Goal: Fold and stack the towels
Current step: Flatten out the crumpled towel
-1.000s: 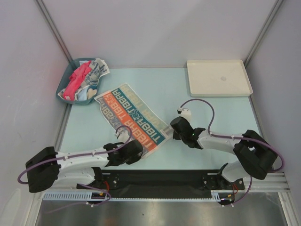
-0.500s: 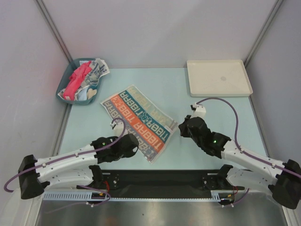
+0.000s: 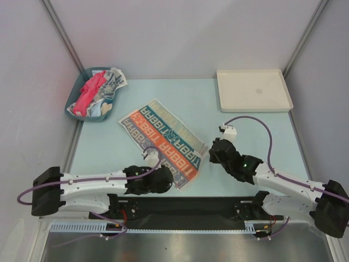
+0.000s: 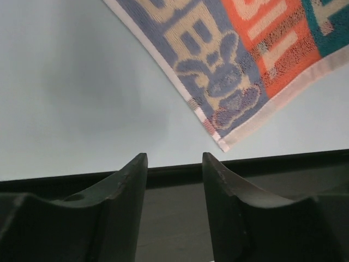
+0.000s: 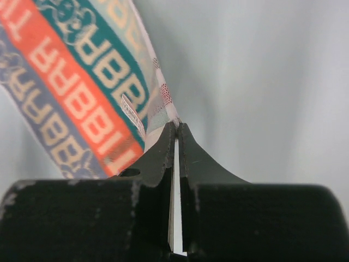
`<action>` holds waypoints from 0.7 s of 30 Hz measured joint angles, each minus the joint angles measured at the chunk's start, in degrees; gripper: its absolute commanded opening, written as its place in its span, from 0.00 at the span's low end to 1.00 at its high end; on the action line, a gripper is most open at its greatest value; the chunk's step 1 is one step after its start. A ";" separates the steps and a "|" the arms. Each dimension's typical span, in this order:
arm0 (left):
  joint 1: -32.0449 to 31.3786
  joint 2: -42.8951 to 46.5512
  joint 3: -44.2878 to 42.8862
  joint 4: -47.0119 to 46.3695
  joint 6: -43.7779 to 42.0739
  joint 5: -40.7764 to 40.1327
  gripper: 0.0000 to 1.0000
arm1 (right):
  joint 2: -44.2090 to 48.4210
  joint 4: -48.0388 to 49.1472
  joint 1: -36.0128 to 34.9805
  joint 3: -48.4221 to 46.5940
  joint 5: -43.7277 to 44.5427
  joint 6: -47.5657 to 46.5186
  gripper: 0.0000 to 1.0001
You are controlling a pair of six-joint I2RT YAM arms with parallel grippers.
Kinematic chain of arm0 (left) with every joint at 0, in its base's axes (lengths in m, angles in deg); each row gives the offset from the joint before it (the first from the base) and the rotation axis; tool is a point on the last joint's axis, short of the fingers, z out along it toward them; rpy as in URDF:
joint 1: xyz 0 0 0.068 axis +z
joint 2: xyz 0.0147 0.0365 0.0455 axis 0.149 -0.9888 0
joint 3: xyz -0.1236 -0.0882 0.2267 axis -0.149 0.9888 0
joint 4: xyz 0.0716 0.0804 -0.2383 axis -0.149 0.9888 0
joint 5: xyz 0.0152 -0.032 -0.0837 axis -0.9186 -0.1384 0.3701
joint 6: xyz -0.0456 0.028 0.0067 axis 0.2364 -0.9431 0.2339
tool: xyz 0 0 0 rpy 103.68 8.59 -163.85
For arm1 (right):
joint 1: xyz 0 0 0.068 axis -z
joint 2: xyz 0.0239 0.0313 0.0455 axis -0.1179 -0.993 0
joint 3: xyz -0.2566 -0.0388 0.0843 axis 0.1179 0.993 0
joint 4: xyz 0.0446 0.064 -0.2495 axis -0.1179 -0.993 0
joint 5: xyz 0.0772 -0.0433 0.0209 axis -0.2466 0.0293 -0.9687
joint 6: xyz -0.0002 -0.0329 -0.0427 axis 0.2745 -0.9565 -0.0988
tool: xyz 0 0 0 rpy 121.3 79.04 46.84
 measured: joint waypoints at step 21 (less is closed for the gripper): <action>-4.52 -21.73 -10.05 -0.02 18.10 5.62 0.45 | 0.22 -1.55 -0.22 7.41 1.01 3.74 0.00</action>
